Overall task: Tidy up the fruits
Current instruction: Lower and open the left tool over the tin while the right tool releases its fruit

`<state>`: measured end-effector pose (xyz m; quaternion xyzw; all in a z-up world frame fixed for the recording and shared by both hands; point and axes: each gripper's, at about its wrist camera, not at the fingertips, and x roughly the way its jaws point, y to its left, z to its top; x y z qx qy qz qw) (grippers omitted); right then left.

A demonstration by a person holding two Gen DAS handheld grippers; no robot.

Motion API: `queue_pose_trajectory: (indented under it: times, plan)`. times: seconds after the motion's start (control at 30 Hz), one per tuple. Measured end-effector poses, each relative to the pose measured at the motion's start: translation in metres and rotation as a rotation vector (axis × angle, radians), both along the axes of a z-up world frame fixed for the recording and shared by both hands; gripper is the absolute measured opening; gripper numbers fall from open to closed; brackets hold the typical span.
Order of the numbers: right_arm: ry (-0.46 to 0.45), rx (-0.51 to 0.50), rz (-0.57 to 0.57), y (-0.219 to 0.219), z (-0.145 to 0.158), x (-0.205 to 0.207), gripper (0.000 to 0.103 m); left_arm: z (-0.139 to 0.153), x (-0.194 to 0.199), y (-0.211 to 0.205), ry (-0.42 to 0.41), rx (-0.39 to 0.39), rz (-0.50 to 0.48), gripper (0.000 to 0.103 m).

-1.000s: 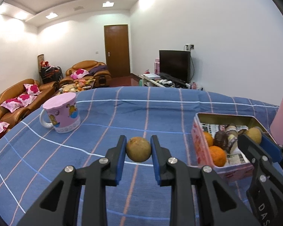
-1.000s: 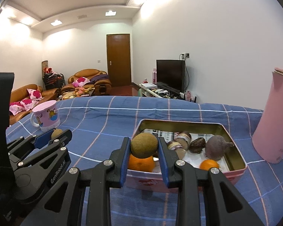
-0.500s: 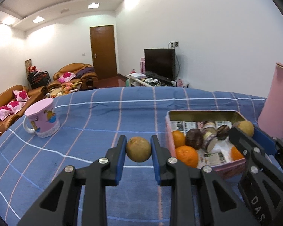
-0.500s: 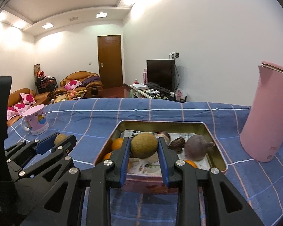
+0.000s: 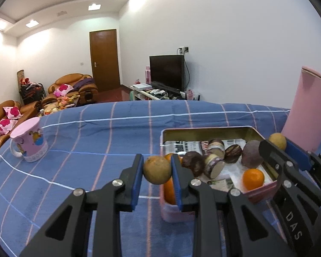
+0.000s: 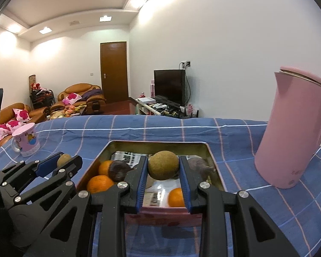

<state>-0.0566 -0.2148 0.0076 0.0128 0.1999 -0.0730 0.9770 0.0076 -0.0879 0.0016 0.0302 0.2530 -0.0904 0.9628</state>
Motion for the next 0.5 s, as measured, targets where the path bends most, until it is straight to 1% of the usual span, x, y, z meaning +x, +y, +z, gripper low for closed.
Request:
queue_pose_trajectory:
  times: [0.23, 0.33, 0.5]
  plan:
    - [-0.004, -0.004, -0.032, -0.019, 0.001, 0.002, 0.031, 0.0, 0.006, -0.025, 0.004, 0.003, -0.028, 0.027]
    - [0.0, 0.01, -0.038, -0.025, 0.001, 0.004, 0.031, 0.0, 0.009, -0.033, 0.006, 0.004, -0.037, 0.027]
    - [0.004, 0.02, -0.045, -0.032, 0.0, 0.009, 0.031, 0.0, 0.018, -0.041, 0.017, -0.006, -0.029, 0.027]
